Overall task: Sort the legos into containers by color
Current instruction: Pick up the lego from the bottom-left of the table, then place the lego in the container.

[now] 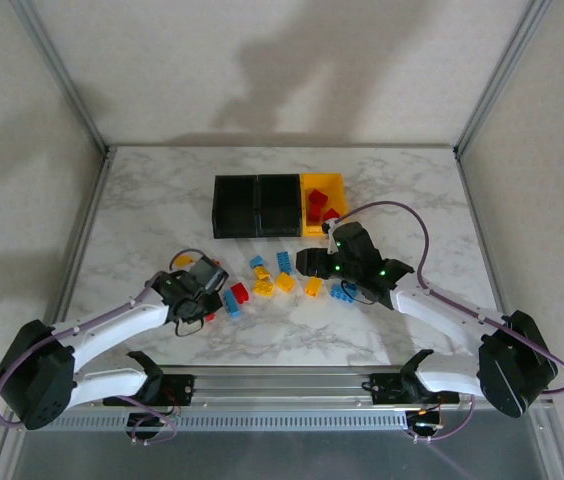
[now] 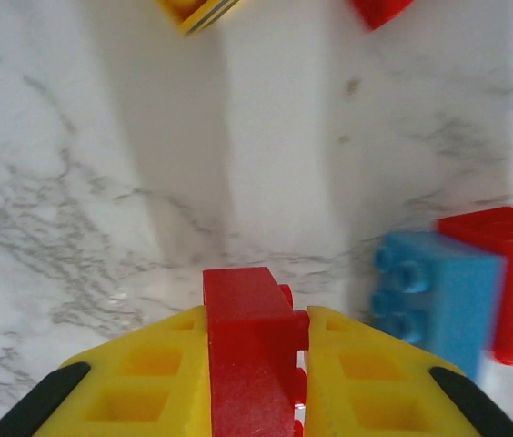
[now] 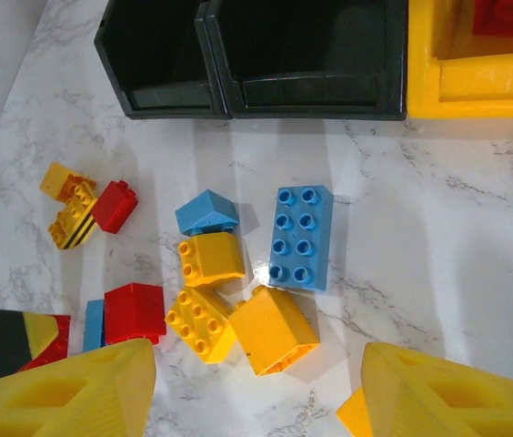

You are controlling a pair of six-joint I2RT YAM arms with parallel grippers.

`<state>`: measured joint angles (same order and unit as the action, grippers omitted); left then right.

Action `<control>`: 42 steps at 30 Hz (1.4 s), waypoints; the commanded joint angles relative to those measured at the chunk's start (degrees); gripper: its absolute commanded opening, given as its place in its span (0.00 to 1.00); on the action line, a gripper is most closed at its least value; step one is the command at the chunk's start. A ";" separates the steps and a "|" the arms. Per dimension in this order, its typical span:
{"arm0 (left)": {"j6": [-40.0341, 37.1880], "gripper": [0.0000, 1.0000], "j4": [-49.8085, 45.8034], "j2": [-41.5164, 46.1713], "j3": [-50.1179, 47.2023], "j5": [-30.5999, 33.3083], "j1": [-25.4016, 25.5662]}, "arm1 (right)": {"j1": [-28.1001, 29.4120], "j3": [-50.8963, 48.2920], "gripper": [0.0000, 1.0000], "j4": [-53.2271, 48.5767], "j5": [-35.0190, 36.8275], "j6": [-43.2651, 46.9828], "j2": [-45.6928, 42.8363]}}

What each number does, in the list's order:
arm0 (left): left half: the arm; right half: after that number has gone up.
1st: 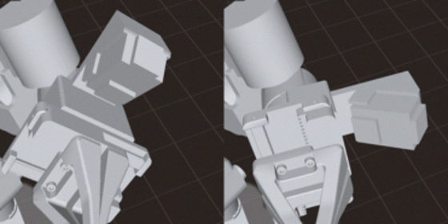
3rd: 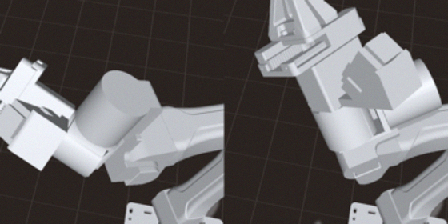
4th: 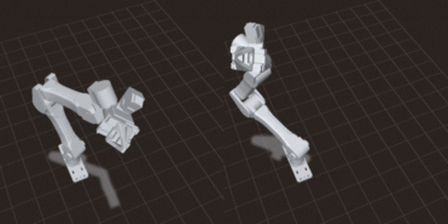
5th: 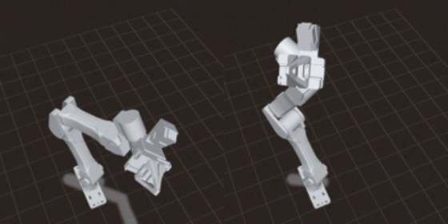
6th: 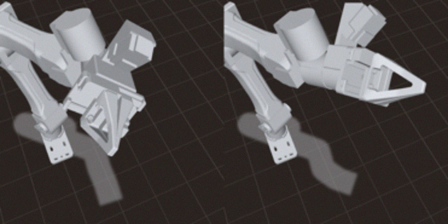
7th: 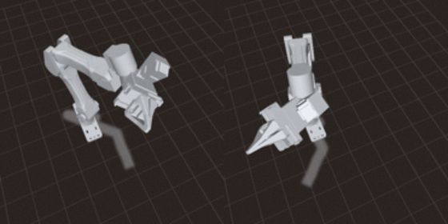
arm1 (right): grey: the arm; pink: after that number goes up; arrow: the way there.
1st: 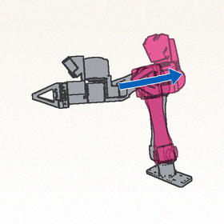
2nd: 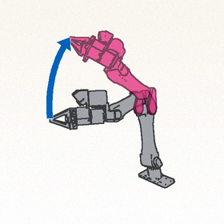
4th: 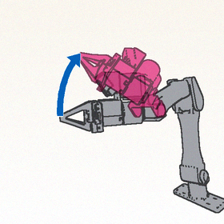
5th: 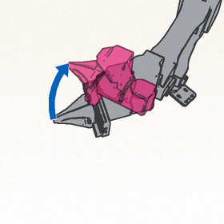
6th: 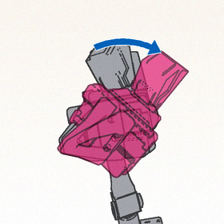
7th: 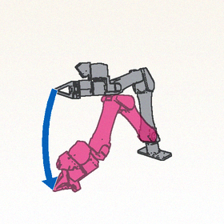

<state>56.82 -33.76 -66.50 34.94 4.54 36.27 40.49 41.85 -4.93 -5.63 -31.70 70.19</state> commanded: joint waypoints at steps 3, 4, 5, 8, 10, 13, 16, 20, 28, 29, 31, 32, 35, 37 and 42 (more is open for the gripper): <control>-1.67 0.21 -0.46 -1.25 7.87 1.62 -0.33 | -2.83 -0.12 0.62 0.14 0.77 0.39 -3.75; -1.92 0.21 0.23 -1.99 9.05 1.50 -0.31 | -3.12 -0.33 0.62 -0.11 1.38 0.33 -4.49; -2.35 0.21 1.36 -2.90 10.15 1.18 -0.32 | -3.59 -0.72 0.62 -0.41 2.15 0.20 -5.36; -2.88 0.20 5.18 -6.90 13.45 0.00 -0.03 | -5.52 -1.73 0.62 -1.19 2.73 -0.19 -7.53; -3.21 0.20 7.05 -10.22 16.24 -0.73 0.58 | -6.81 -2.11 0.62 -1.95 3.01 -0.54 -8.76; -4.28 0.20 9.16 -15.77 21.48 -1.07 1.97 | -7.36 -2.93 0.62 -3.07 5.15 -1.32 -10.89; -6.04 0.20 9.12 -21.79 27.98 -1.44 2.98 | -8.08 -4.14 0.62 -4.20 8.47 -3.54 -12.42; -7.83 0.19 9.75 -28.71 35.81 -2.26 3.70 | -8.41 -5.94 0.62 -3.68 9.05 -5.23 -14.62; -9.75 0.19 11.94 -40.51 49.66 -5.04 4.47 | -8.80 -5.86 0.62 -4.99 9.67 -5.17 -15.68; -10.10 0.19 11.43 -42.34 52.25 -5.23 4.58 | -8.82 -5.85 0.62 -5.24 9.69 -5.22 -15.67; -11.04 0.19 11.26 -45.55 56.66 -5.17 4.93 | -8.80 -5.72 0.62 -5.59 9.80 -5.30 -16.00; -11.38 0.19 11.11 -47.36 58.98 -5.22 5.10 | -8.85 -5.88 0.62 -5.77 9.92 -5.43 -16.34; -12.51 0.18 9.01 -53.50 66.57 -5.77 5.22 | -8.99 -5.86 0.62 -6.74 10.42 -5.61 -17.39; -13.03 0.18 7.78 -56.86 70.97 -5.94 5.30 | -9.01 -5.65 0.62 -7.81 10.79 -5.61 -18.18; -13.47 0.19 5.45 -63.48 79.23 -5.97 5.30 | -9.18 -5.55 0.62 -9.71 12.10 -5.68 -20.53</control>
<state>45.56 -24.43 -127.26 109.73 -0.51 41.19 31.77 36.45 -12.56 4.56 -36.80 51.16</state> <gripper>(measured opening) 0.222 0.620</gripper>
